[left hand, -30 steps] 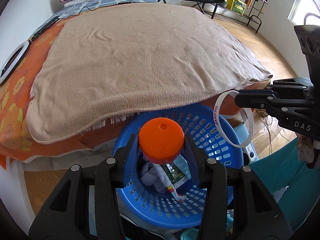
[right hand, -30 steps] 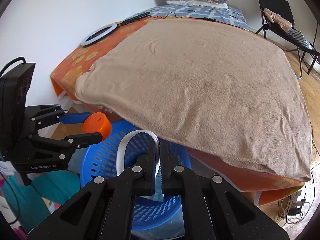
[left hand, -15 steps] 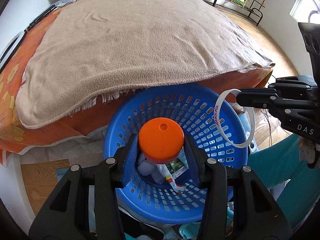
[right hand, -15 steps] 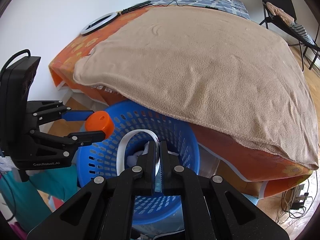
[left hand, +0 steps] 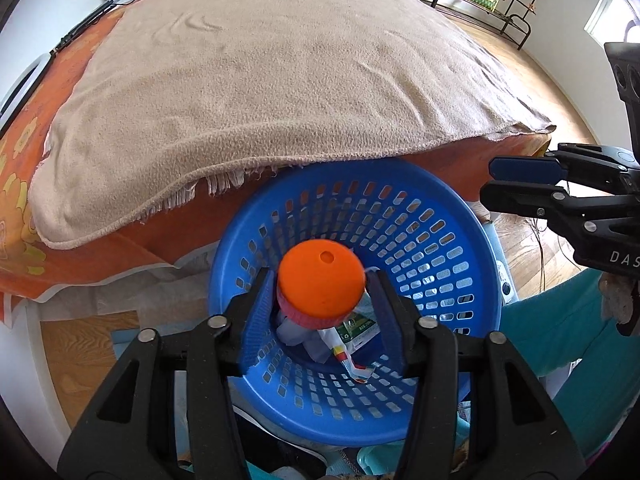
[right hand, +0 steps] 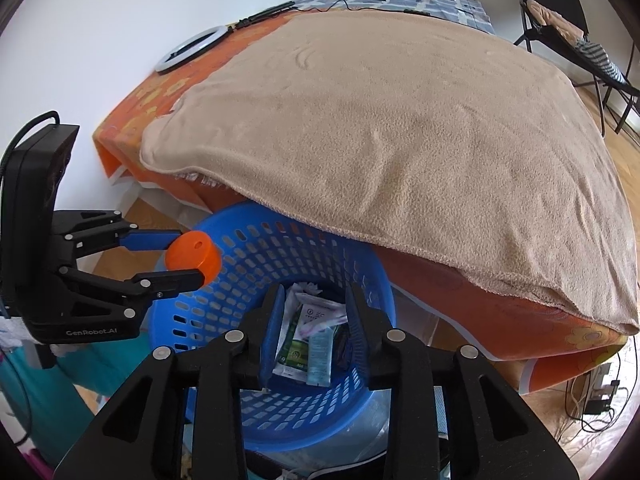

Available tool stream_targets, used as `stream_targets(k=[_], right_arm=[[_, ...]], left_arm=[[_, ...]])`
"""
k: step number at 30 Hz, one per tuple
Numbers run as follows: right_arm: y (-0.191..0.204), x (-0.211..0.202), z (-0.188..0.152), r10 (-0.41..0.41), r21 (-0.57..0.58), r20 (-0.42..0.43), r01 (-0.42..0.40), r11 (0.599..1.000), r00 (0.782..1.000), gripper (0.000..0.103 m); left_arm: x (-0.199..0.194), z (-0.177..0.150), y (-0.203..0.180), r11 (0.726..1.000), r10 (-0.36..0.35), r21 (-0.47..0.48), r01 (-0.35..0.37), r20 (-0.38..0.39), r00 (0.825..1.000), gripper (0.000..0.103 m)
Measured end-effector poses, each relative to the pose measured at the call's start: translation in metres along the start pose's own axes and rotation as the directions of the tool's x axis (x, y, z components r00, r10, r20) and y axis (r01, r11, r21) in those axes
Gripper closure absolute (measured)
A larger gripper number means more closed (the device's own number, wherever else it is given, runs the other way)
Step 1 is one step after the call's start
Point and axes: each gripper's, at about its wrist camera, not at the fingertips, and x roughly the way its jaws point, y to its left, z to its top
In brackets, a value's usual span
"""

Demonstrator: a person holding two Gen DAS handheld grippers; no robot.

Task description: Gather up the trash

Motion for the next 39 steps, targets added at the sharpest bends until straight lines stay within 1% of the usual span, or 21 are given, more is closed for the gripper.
stream_targets(k=[1,4,6,7,8,13,15,16,17,23,28,30,33,37,39], right_arm=[[0.000,0.000,0.000,-0.001,0.000,0.002,0.001,1.000,1.000,0.073],[-0.002,-0.001,0.001,-0.010,0.003,0.004,0.010,1.000,1.000,0.073],[-0.003,-0.001,0.002,-0.021,0.004,0.003,0.021,1.000,1.000,0.067],[-0.004,-0.002,0.002,-0.027,0.006,0.005,0.027,1.000,1.000,0.058],[-0.004,-0.003,0.002,-0.031,0.008,0.010,0.031,0.999,0.999,0.052],[-0.006,-0.008,0.003,-0.052,0.020,0.021,0.051,0.998,0.998,0.051],[-0.007,-0.009,0.005,-0.063,0.030,0.023,0.062,0.998,0.998,0.047],[-0.008,-0.011,0.005,-0.068,0.037,0.025,0.068,0.997,0.997,0.041],[-0.009,-0.012,0.006,-0.071,0.041,0.030,0.070,0.997,0.997,0.039],[-0.013,-0.025,0.016,-0.097,0.057,0.055,0.094,0.994,0.994,0.038],[-0.019,-0.039,0.028,-0.118,0.079,0.085,0.111,0.991,0.989,0.037],[-0.021,-0.047,0.033,-0.129,0.086,0.102,0.120,0.989,0.986,0.037],[-0.024,-0.058,0.040,-0.135,0.095,0.131,0.123,0.988,0.982,0.037],[-0.026,-0.071,0.049,-0.140,0.099,0.168,0.125,0.987,0.976,0.036],[-0.026,-0.076,0.054,-0.143,0.102,0.186,0.126,0.987,0.972,0.033]], left_arm=[[-0.002,0.000,0.001,1.000,0.001,-0.005,-0.001,0.010,1.000,0.038],[-0.006,0.003,0.002,1.000,-0.004,-0.014,0.004,0.025,1.000,0.038],[-0.007,0.005,0.004,1.000,-0.002,-0.022,0.003,0.030,1.000,0.038],[-0.008,0.005,0.005,1.000,-0.003,-0.025,0.004,0.032,0.999,0.038],[-0.008,0.006,0.005,1.000,-0.003,-0.027,0.004,0.032,0.999,0.038],[-0.013,0.011,0.005,0.999,0.003,-0.032,-0.001,0.045,0.999,0.037],[-0.017,0.014,0.004,0.999,0.008,-0.032,-0.006,0.057,0.998,0.035],[-0.020,0.015,0.004,0.999,0.011,-0.031,-0.009,0.066,0.998,0.031],[-0.022,0.017,0.003,0.999,0.013,-0.031,-0.011,0.074,0.997,0.030],[-0.036,0.031,0.002,0.999,0.014,-0.034,-0.010,0.114,0.993,0.030],[-0.058,0.047,-0.004,1.000,0.022,-0.022,-0.019,0.177,0.984,0.029],[-0.069,0.054,-0.006,1.000,0.020,-0.022,-0.016,0.207,0.978,0.028],[-0.084,0.064,-0.010,1.000,0.031,-0.015,-0.028,0.257,0.966,0.021],[-0.103,0.078,-0.012,1.000,0.030,-0.008,-0.028,0.314,0.949,0.019],[-0.111,0.086,-0.014,0.999,0.032,-0.006,-0.032,0.337,0.941,0.017]])
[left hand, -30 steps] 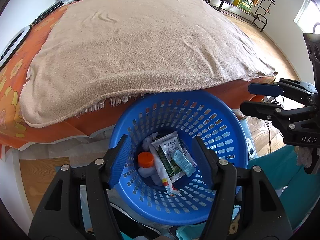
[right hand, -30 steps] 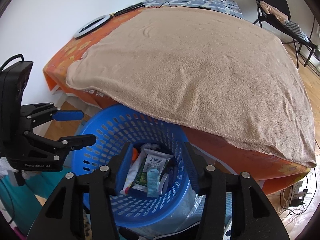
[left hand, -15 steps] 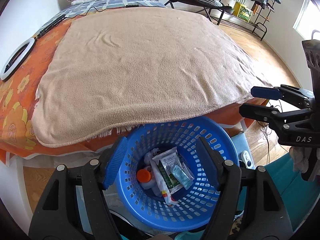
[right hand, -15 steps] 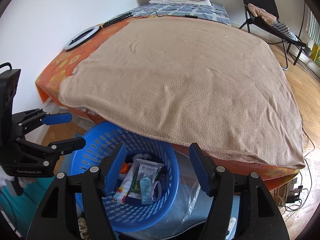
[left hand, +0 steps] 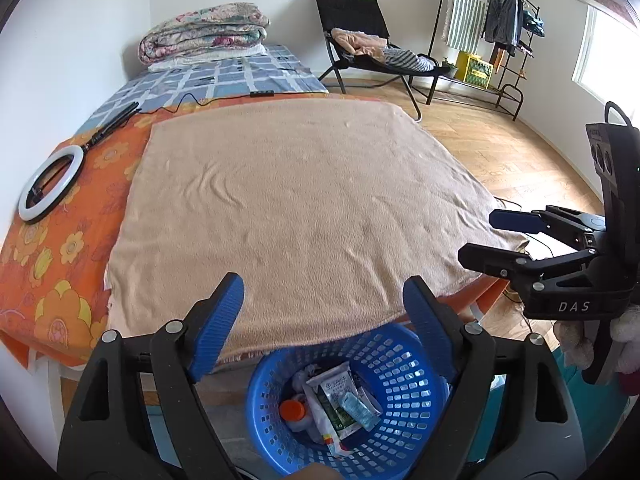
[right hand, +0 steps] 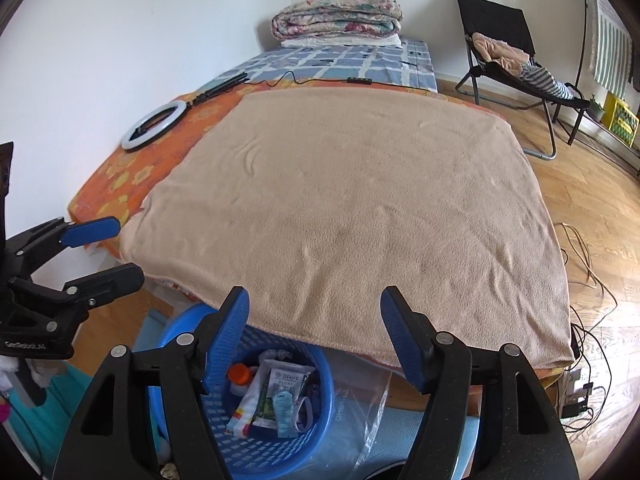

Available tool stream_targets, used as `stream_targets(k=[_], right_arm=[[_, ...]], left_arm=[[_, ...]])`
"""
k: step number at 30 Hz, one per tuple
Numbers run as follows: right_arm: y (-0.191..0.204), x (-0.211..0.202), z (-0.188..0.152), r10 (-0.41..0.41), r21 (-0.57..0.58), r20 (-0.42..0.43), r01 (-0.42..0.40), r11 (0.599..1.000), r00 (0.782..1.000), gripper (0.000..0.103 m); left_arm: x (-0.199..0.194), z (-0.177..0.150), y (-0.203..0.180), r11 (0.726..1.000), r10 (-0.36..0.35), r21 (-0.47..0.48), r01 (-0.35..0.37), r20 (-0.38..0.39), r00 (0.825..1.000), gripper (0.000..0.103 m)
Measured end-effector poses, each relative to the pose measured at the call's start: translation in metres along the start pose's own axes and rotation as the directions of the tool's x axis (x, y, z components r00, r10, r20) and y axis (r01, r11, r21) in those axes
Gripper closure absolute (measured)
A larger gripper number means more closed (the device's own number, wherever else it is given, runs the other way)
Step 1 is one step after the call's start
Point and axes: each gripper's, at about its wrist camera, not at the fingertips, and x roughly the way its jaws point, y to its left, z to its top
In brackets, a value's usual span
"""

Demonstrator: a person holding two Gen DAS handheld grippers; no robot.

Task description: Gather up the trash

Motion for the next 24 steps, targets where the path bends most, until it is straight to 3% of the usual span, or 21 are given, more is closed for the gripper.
stream_targets(k=[2,9,15,24], right_arm=[[-0.001,-0.005,0.004,-0.002,0.001,0.029,0.002,1.000,1.000,0.024],[-0.005,-0.011,0.025,-0.036,-0.007,0.104,0.036,0.999,0.994,0.024],[-0.014,-0.007,0.037,-0.008,0.026,0.132,0.005,1.000,0.991,0.024],[-0.022,0.010,0.041,-0.006,0.059,0.133,-0.001,0.998,0.991,0.024]], left_arm=[[-0.004,0.009,0.000,1.000,-0.001,0.002,0.001,0.026,1.000,0.012],[-0.008,0.032,0.006,1.000,0.004,-0.028,-0.001,0.084,0.996,0.010],[-0.006,0.038,0.011,0.999,0.038,-0.036,-0.034,0.113,0.993,0.009],[0.005,0.039,0.022,0.994,0.088,-0.069,-0.081,0.100,0.991,0.007]])
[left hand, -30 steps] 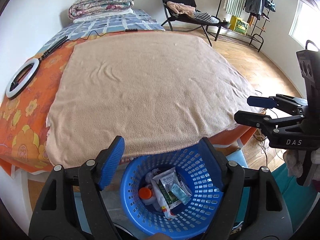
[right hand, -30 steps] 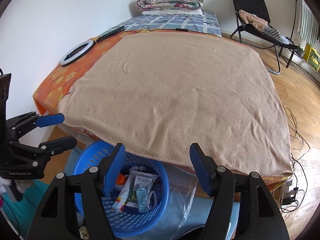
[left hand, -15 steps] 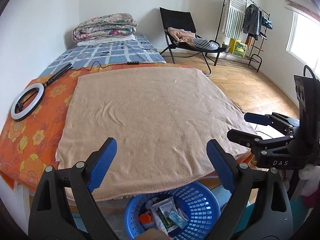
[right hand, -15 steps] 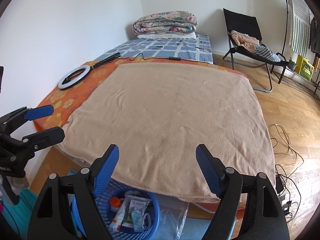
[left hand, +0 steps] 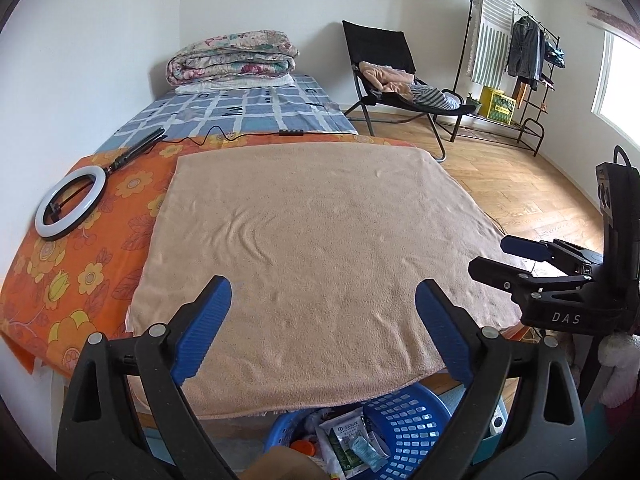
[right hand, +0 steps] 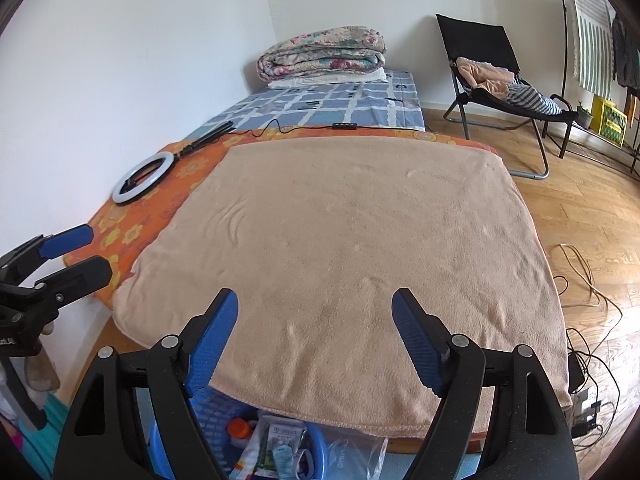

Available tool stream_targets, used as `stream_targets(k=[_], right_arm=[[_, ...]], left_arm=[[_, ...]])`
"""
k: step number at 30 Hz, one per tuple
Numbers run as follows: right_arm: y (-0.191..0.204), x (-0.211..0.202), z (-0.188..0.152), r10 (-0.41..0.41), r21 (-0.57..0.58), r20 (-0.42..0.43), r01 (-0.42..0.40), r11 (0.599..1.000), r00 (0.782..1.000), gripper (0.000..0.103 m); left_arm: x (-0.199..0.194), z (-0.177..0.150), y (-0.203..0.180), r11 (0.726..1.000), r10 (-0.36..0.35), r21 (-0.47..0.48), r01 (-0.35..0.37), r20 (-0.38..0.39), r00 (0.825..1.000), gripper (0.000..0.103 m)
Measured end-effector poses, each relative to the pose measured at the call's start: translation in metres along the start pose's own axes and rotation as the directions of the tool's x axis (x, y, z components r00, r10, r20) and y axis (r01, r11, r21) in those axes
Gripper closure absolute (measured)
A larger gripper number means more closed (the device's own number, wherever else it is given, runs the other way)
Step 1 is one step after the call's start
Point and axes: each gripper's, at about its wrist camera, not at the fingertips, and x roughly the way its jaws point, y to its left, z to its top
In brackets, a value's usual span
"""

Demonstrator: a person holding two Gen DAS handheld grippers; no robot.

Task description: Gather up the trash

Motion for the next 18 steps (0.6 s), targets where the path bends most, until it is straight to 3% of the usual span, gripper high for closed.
stream_targets(k=[18], right_arm=[[0.0014,0.0076,-0.0020,0.004,0.015,-0.024,-0.004,1.000,1.000,0.024]], left_arm=[[0.0001,-0.0035,0.0029,1.000,0.020,-0.016,-0.020,-0.015,1.000,0.001]])
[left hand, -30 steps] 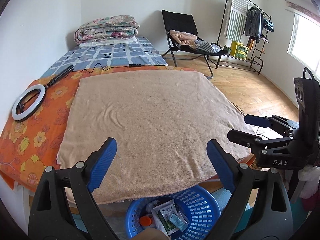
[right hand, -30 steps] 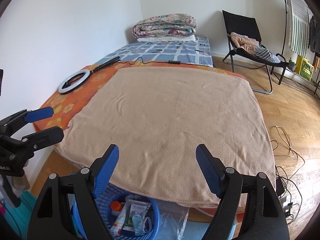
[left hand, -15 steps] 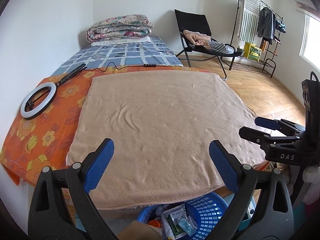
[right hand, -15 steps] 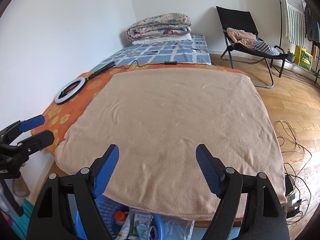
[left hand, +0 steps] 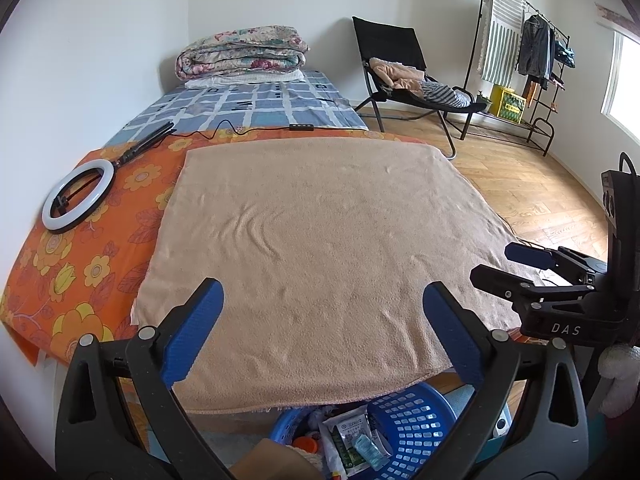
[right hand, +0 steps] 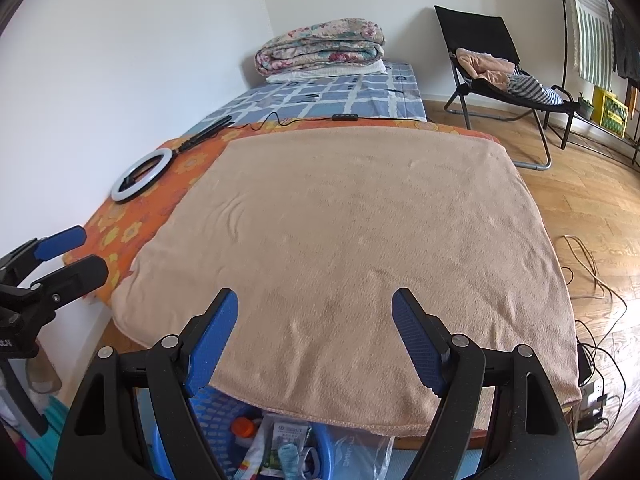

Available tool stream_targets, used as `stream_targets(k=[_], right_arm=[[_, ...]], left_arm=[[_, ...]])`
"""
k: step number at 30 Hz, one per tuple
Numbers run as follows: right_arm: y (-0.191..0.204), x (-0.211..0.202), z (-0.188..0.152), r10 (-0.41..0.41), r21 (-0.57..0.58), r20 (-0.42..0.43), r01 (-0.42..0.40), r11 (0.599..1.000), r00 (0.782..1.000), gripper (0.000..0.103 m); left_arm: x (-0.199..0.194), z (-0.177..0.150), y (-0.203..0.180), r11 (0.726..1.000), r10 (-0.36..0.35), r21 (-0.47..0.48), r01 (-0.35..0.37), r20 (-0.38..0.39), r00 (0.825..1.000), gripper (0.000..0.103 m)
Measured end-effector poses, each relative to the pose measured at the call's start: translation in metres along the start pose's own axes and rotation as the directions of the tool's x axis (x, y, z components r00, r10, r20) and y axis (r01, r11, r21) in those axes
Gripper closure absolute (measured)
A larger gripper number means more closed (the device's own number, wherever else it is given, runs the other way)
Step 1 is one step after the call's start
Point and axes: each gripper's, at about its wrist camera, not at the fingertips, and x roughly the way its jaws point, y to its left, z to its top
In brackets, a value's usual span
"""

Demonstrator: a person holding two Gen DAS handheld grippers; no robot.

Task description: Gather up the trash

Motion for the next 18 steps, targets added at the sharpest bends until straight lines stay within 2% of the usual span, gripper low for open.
stream_targets(k=[18], right_arm=[[-0.0018,0.0024,-0.0018,-0.001,0.016,-0.008,0.001,1.000,1.000,0.024]], left_arm=[[0.0021,-0.0016,0.0014,1.000,0.002,-0.015,-0.002,-0.010,1.000,0.001]])
